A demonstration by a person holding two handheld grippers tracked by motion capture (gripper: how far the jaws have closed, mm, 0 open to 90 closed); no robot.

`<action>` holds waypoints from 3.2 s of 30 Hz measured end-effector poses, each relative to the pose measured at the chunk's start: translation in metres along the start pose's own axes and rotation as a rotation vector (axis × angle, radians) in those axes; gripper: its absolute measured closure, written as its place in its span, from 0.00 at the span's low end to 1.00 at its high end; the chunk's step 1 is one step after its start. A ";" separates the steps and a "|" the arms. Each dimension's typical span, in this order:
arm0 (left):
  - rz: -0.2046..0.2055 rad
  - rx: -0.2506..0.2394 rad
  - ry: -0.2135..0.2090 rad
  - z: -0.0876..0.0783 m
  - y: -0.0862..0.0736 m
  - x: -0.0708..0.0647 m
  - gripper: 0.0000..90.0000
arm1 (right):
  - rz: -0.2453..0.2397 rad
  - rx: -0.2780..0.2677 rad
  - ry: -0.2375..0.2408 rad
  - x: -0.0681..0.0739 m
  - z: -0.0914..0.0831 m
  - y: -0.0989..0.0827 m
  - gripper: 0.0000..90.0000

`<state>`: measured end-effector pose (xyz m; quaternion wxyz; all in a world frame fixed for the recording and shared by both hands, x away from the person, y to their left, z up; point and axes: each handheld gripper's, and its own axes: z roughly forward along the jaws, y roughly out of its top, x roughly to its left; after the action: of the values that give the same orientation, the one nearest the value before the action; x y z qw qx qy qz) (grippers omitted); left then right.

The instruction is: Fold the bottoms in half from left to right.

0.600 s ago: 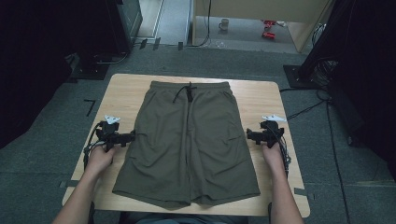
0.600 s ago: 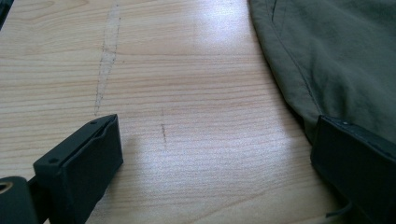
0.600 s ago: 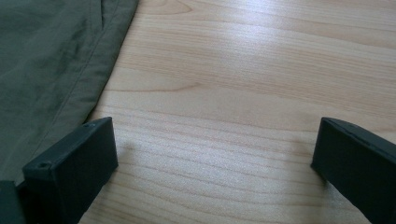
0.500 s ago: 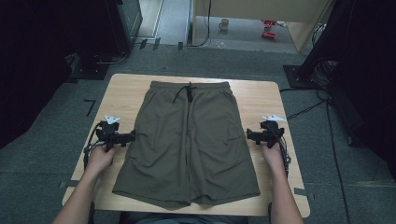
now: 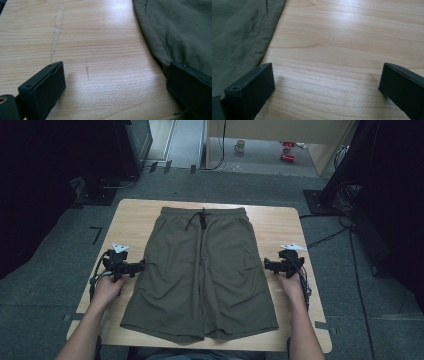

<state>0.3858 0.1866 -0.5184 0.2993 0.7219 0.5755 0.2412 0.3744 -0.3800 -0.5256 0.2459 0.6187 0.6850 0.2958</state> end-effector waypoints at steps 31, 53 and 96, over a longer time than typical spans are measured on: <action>0.066 0.076 -0.174 -0.011 0.008 0.017 0.18 | 0.029 0.038 0.065 -0.003 -0.009 0.006 0.16; 0.160 0.055 -0.359 -0.033 0.009 0.019 0.19 | -0.012 0.021 0.120 0.013 -0.020 0.016 0.23; 0.324 0.022 -0.471 -0.067 -0.028 0.001 0.28 | -0.086 -0.002 0.218 0.057 -0.034 0.029 0.27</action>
<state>0.3202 0.2020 -0.4913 0.3743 0.8438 0.3697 0.1055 0.3642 -0.3250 -0.4795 0.1828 0.5529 0.7332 0.3511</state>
